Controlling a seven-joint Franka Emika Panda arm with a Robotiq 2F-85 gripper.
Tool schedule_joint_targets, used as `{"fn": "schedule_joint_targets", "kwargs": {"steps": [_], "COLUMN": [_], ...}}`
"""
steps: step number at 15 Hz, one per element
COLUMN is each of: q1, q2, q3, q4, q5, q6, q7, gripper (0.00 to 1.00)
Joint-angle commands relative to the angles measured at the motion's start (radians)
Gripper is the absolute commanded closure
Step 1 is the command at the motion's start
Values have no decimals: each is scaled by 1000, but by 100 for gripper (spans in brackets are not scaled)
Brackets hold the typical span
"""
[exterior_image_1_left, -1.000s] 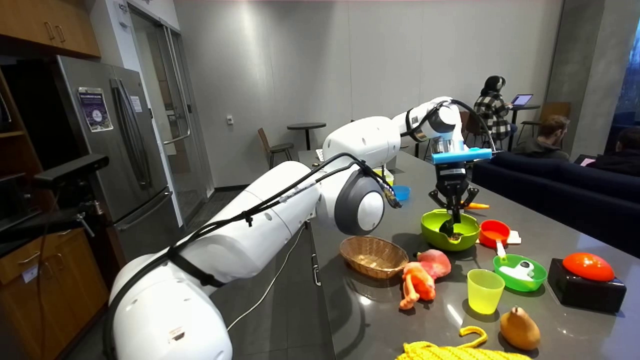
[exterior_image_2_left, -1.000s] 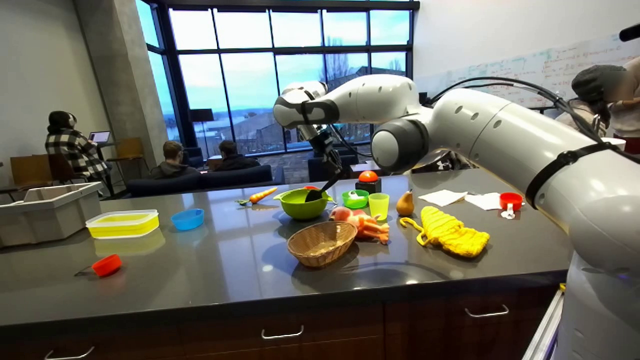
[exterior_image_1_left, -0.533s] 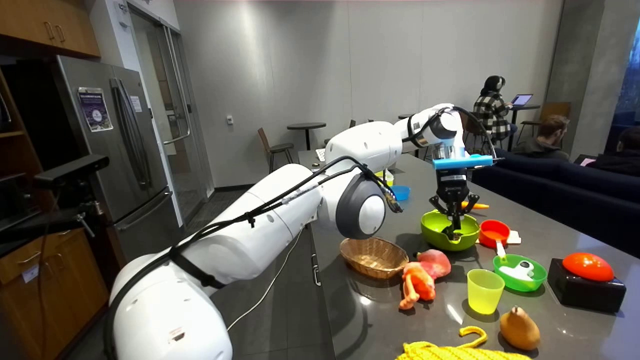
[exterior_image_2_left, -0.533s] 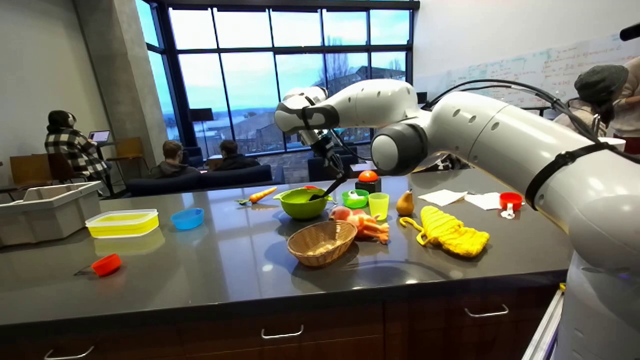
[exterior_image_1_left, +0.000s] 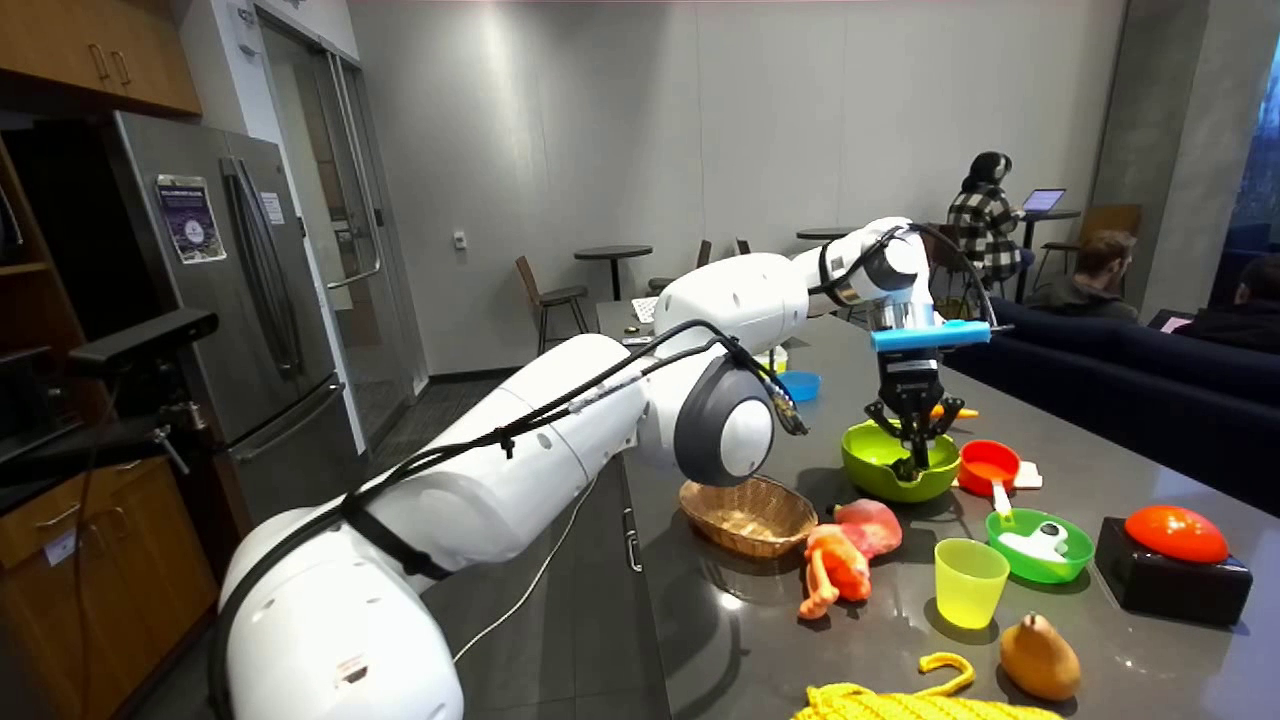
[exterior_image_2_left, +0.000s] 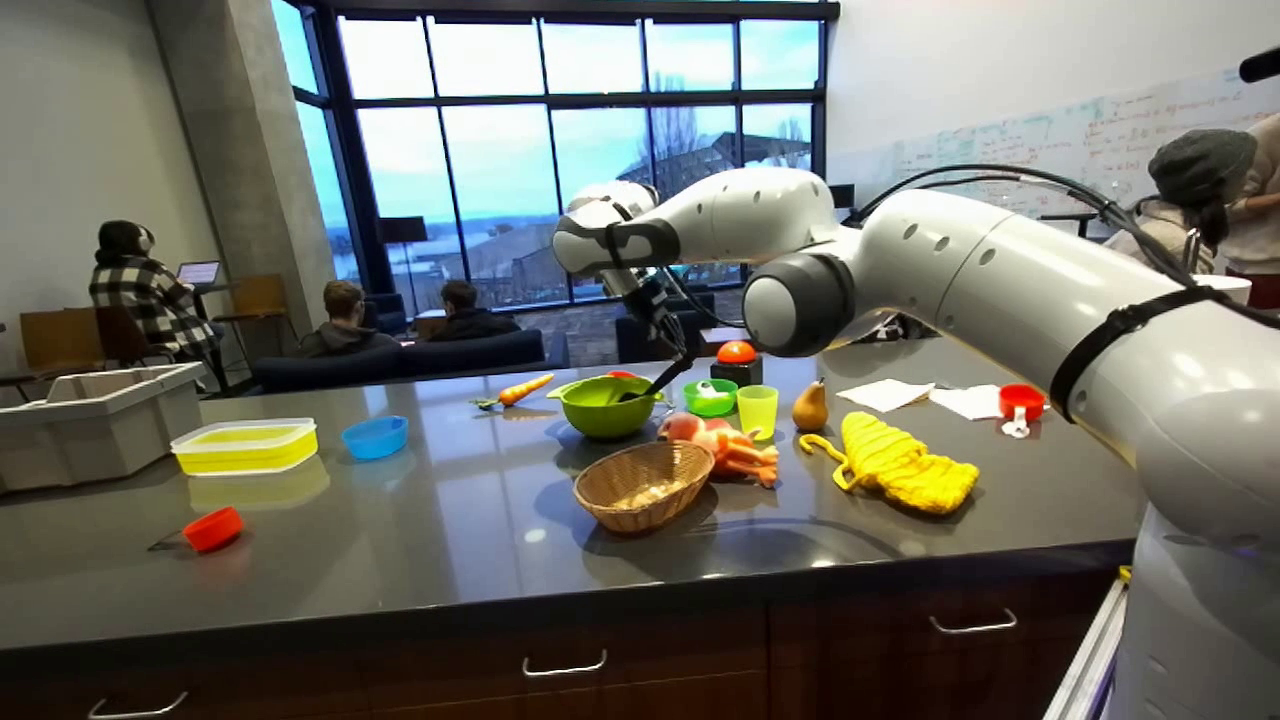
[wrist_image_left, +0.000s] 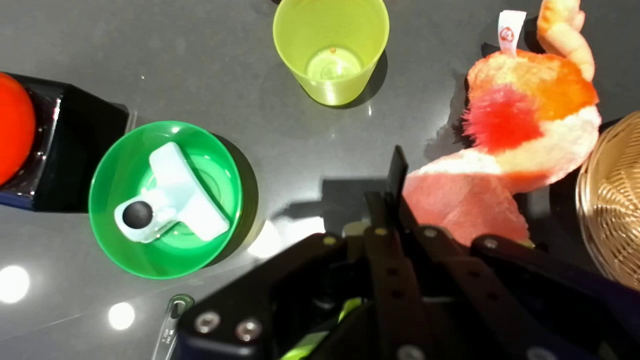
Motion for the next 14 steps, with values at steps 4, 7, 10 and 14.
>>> {"fn": "schedule_joint_targets", "kwargs": {"steps": [4,7,10,14], "q1": [11,20,28,34], "q2": [-7,-8,-6,-3], "q3": [-2,-6,-16,-15], "q4": [-26,-38,-36,-36], "q5": [-10,-17,-20,-19], "q6": [22,27,31,51], "q7": [-40,-54,-66,-57], "gripper": [99,99,99,99]}}
